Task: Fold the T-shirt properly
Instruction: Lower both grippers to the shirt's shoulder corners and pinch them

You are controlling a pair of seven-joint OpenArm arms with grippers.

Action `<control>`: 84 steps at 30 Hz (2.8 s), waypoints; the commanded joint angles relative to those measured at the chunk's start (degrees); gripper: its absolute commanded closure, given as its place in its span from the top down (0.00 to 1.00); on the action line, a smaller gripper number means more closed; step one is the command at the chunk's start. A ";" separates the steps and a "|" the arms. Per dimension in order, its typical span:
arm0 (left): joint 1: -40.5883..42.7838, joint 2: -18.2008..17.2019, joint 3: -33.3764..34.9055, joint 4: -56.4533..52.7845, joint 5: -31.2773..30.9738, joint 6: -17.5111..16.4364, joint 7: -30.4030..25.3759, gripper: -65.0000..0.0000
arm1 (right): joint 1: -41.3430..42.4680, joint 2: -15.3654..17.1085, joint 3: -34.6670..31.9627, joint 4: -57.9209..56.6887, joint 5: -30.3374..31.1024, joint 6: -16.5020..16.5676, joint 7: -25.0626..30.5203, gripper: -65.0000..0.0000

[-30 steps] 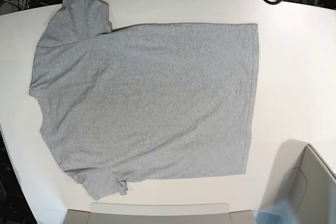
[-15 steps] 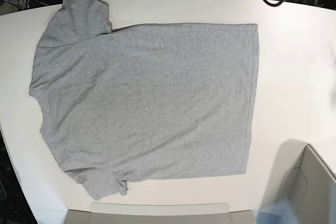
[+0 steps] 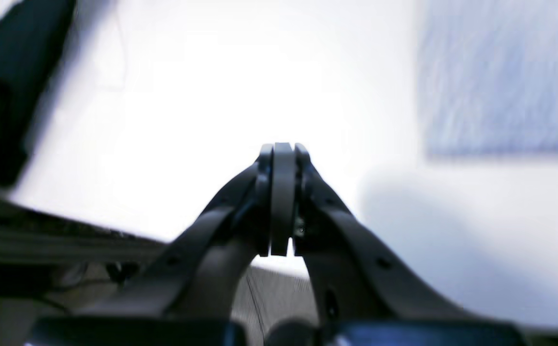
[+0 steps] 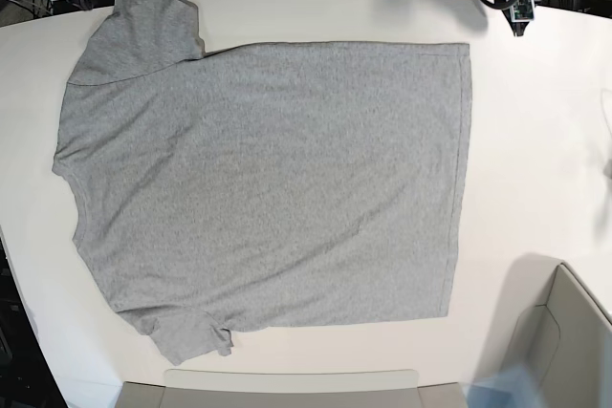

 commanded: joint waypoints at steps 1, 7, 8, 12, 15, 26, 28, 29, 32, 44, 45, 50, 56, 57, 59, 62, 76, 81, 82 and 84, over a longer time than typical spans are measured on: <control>-0.13 -0.50 -0.50 2.39 0.01 0.78 -0.98 0.00 | -0.09 -0.08 0.51 0.82 0.16 -0.36 0.36 0.00; -5.84 -0.50 -0.06 9.42 0.01 0.78 5.17 0.00 | 6.24 0.00 0.69 0.64 0.16 -0.28 -0.08 0.00; -7.07 -0.50 0.03 9.42 0.01 0.78 6.49 0.00 | 6.85 0.00 0.51 0.64 0.16 -0.28 -0.08 0.00; -12.87 -0.41 1.61 9.68 0.01 0.78 10.89 0.00 | 8.43 -0.17 0.69 0.73 0.16 -0.28 -0.17 0.00; -14.54 -0.50 4.34 9.68 0.01 0.78 11.24 0.00 | 9.84 -0.08 0.69 0.64 0.25 -0.19 -0.88 0.01; -14.81 -0.58 13.48 9.68 0.10 0.78 11.24 0.24 | 18.37 -1.31 11.68 0.38 25.31 0.16 -27.60 0.33; -14.72 -0.58 13.83 9.68 0.10 0.78 11.50 0.26 | 19.69 -1.40 13.08 -0.15 27.07 0.16 -31.12 0.33; -14.72 -0.58 13.83 9.68 0.10 0.78 11.59 0.26 | 20.21 -1.67 13.43 -1.03 27.07 0.16 -31.91 0.33; -14.72 -0.58 13.83 9.68 0.10 0.78 11.77 0.26 | 20.92 -1.49 13.61 -6.13 27.07 0.25 -32.17 0.33; -14.72 -0.58 13.83 9.68 0.10 0.78 11.86 0.26 | 25.14 -1.49 12.38 -18.08 27.42 8.25 -32.61 0.33; -14.72 -0.58 13.83 9.68 0.10 0.78 11.86 0.26 | 25.40 -1.31 11.50 -18.70 27.42 8.25 -32.61 0.33; -14.81 -0.58 13.48 9.59 -3.33 0.78 14.32 0.27 | 27.16 -0.43 8.51 -23.18 27.33 8.34 -32.52 0.33; -18.68 -7.62 9.35 7.75 -30.67 0.78 24.78 0.32 | 27.25 -0.52 6.58 -22.92 27.42 8.34 -32.26 0.33; -19.03 -8.32 7.94 6.87 -34.71 0.78 25.75 0.32 | 27.25 -0.52 6.58 -22.83 27.42 8.34 -32.26 0.33; -19.29 -8.76 4.42 5.11 -40.52 0.78 27.42 0.33 | 27.25 -0.43 6.75 -22.83 27.42 8.43 -32.26 0.33; -19.29 -8.85 1.43 3.00 -42.36 0.78 27.86 0.33 | 27.16 -0.43 6.84 -22.83 27.42 8.43 -32.26 0.33; -18.85 -8.76 3.63 -5.88 -42.71 0.69 28.29 0.33 | 27.95 -0.43 6.49 -22.83 27.42 8.43 -32.52 0.33; -18.85 -8.76 3.72 -7.99 -42.89 -0.54 30.05 0.33 | 27.95 -0.43 6.49 -22.83 27.42 8.43 -32.52 0.33; -18.85 -8.76 3.72 -7.99 -42.89 -2.74 31.20 0.33 | 28.04 -0.43 6.49 -22.83 27.42 8.43 -32.52 0.33; -18.85 -8.67 3.72 -7.90 -42.89 -6.78 32.95 0.33 | 28.04 -0.43 6.40 -22.83 27.42 8.43 -32.52 0.33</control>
